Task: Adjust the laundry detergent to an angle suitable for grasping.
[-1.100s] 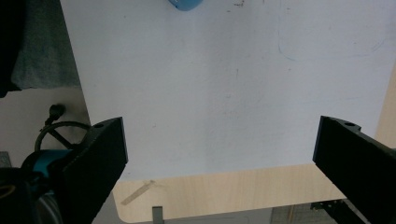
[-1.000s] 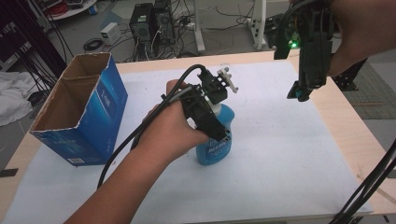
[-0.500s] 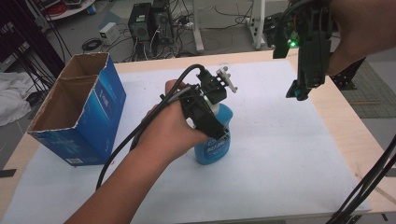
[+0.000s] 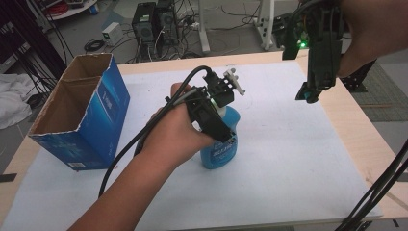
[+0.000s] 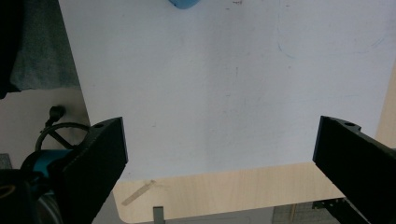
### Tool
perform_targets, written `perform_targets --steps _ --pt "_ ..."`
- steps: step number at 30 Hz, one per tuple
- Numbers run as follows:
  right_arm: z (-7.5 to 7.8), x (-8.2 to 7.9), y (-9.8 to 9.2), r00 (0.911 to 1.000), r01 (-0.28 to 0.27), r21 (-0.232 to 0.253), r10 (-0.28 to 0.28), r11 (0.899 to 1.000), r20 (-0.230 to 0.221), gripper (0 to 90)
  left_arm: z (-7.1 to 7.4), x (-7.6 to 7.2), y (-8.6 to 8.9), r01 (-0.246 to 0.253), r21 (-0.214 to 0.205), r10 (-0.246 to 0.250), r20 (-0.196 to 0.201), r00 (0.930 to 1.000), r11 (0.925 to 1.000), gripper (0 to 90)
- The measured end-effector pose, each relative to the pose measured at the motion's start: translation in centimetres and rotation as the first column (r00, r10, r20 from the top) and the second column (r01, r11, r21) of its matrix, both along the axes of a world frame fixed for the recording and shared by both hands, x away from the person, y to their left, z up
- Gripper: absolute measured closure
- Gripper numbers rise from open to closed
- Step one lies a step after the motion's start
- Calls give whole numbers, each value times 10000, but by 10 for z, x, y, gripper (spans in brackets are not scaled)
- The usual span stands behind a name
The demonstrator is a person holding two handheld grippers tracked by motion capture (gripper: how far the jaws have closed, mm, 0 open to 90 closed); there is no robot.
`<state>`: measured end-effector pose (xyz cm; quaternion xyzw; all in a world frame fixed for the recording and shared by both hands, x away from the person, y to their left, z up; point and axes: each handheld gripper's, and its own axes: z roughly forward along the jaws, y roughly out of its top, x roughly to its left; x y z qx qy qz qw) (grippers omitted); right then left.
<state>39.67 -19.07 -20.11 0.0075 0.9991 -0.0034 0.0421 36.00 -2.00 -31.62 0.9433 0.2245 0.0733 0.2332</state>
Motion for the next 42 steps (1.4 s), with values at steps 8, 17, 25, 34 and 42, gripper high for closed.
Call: perform_targets --steps 8,17,25,34,42 --pt "0 0 1 10000 44 -56 -44 10000 -3 21 3 -1 6 421 294 -422 40 9991 9987 387" --pt "-2 0 6 9999 -90 -29 90 10000 58 21 17 -4 20 666 419 -678 276 9973 9969 386" --pt "-1 -4 10 9999 -138 -27 138 9999 94 21 39 -4 30 1822 312 -1820 -91 9832 9828 386" --pt "0 -10 15 9998 -139 -132 141 9998 149 21 52 -4 42 3447 355 -3436 -341 9385 9380 387" --pt "-3 -14 18 9999 -83 -207 86 9998 131 22 48 -1 52 4770 307 -4736 -805 8771 8783 387"
